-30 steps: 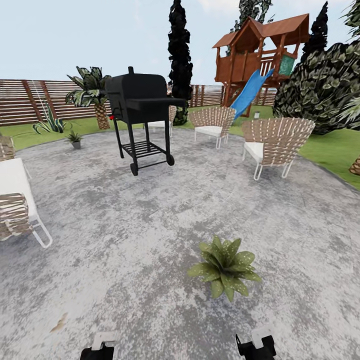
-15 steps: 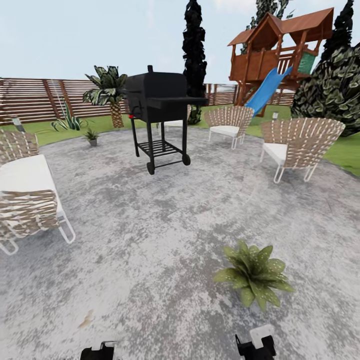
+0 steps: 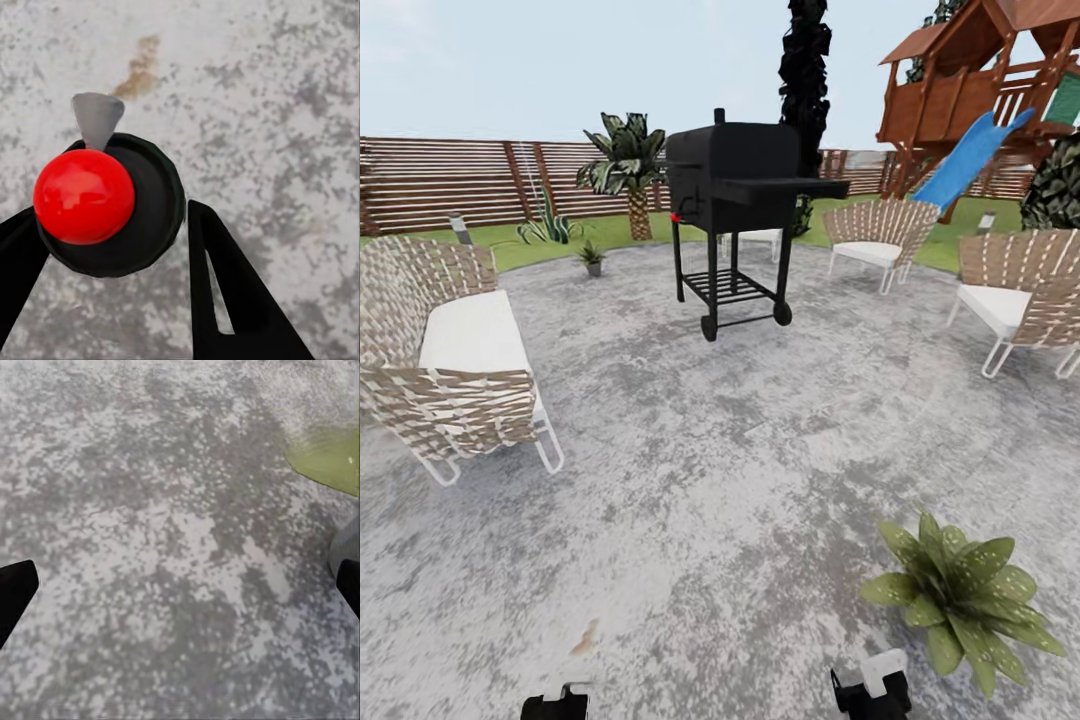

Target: Pick up the pesticide atomizer in the garden and spray insectifuge to fully cover both potted plants in the garden.

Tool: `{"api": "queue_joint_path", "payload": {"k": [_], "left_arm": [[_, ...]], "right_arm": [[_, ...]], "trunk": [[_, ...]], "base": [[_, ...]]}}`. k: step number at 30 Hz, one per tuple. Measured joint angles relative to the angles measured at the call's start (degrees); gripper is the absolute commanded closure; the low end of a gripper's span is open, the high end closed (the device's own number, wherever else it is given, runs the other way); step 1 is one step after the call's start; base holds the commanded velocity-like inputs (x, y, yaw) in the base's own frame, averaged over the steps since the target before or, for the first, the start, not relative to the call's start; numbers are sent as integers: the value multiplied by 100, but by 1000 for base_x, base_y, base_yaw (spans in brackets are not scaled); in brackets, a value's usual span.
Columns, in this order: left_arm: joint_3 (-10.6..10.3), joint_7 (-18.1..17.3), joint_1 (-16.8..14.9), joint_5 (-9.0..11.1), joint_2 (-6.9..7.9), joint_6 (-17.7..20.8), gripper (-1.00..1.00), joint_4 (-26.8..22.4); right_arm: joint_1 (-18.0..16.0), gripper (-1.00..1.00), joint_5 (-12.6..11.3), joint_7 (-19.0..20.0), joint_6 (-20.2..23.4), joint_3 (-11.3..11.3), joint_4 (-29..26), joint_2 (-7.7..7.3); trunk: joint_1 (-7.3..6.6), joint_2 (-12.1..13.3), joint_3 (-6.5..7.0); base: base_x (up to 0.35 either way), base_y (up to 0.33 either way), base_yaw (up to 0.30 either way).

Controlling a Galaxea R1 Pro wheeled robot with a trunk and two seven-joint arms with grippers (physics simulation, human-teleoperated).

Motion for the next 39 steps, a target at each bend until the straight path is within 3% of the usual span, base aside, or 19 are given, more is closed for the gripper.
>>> {"api": "queue_joint_path", "payload": {"k": [14, 39], "left_arm": [[-2, 2, 0, 17, 0, 1, 100, -9], [6, 12, -1, 26, -9, 9, 100, -6]], "right_arm": [[-2, -100, 5, -1, 0, 0, 0, 7], [-2, -100, 14, 0, -1, 0, -4, -9]], "trunk": [[0, 0, -59], [0, 0, -33]], "base": [[329, 5, 225], [333, 0, 6]]}}
